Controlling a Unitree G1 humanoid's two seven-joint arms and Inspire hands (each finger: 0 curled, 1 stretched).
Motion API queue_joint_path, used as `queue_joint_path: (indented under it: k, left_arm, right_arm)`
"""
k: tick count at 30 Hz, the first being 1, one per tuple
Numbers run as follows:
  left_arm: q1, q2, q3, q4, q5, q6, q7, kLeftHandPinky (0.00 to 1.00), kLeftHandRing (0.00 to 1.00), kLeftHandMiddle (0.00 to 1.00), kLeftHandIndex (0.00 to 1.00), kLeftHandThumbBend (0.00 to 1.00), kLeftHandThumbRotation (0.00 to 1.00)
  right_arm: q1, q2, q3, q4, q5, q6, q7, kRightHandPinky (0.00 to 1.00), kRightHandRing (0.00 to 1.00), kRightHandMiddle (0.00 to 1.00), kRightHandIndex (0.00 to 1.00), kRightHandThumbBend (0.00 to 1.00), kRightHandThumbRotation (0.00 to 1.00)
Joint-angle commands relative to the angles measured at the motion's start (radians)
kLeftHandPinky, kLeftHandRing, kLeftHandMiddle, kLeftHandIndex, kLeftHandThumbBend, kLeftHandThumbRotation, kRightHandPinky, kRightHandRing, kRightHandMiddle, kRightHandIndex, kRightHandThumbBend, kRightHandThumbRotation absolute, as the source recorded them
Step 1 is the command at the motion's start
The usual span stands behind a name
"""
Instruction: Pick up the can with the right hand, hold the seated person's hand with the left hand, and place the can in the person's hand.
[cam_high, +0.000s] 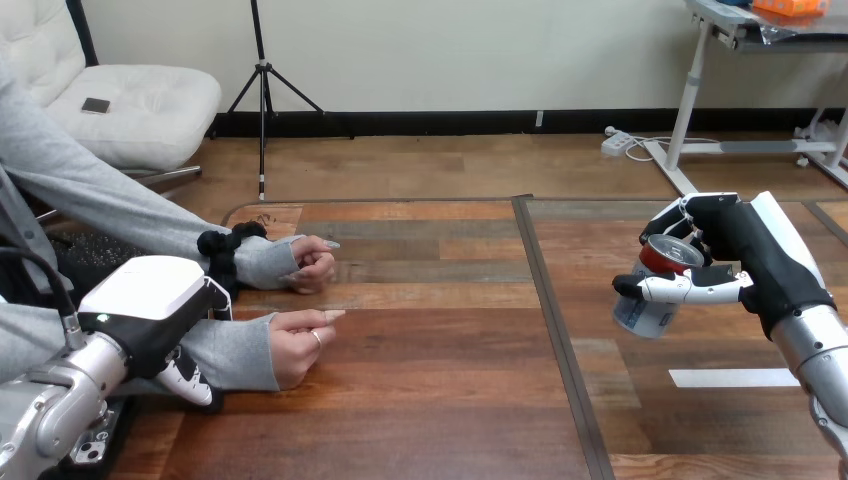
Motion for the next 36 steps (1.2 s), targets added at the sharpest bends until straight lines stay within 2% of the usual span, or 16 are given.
queue_joint_path:
  k: [1,10,20,25,36]
  left_arm:
    - [-0.056,0.029,-0.001,0.01,0.001,-0.022,0.053,0.25,0.32,0.4,0.48,0.83,0.0]
    - [-0.056,0.031,0.008,0.014,-0.031,-0.054,0.046,0.23,0.3,0.38,0.48,0.85,0.0]
    - [-0.051,0.026,0.037,0.012,-0.125,-0.08,-0.028,0.28,0.35,0.42,0.49,0.82,0.0]
    - [-0.044,0.025,0.048,-0.007,-0.161,-0.074,-0.065,0.31,0.37,0.43,0.49,0.8,0.0]
    - [-0.034,0.03,0.062,-0.041,-0.197,-0.097,-0.087,0.33,0.39,0.44,0.48,0.8,0.0]
  right_arm:
    - [-0.033,-0.013,-0.031,-0.057,0.031,-0.02,-0.012,0.21,0.25,0.34,0.43,0.8,0.0]
    - [-0.033,-0.015,-0.028,-0.054,0.025,-0.029,-0.017,0.2,0.24,0.34,0.43,0.81,0.0]
    - [-0.033,-0.008,-0.033,-0.054,0.034,-0.02,-0.013,0.2,0.25,0.34,0.43,0.81,0.0]
    - [-0.034,-0.007,-0.034,-0.052,0.041,-0.018,-0.003,0.21,0.26,0.35,0.43,0.81,0.0]
    - [-0.035,-0.008,-0.031,-0.049,0.038,-0.024,-0.004,0.21,0.25,0.34,0.43,0.81,0.0]
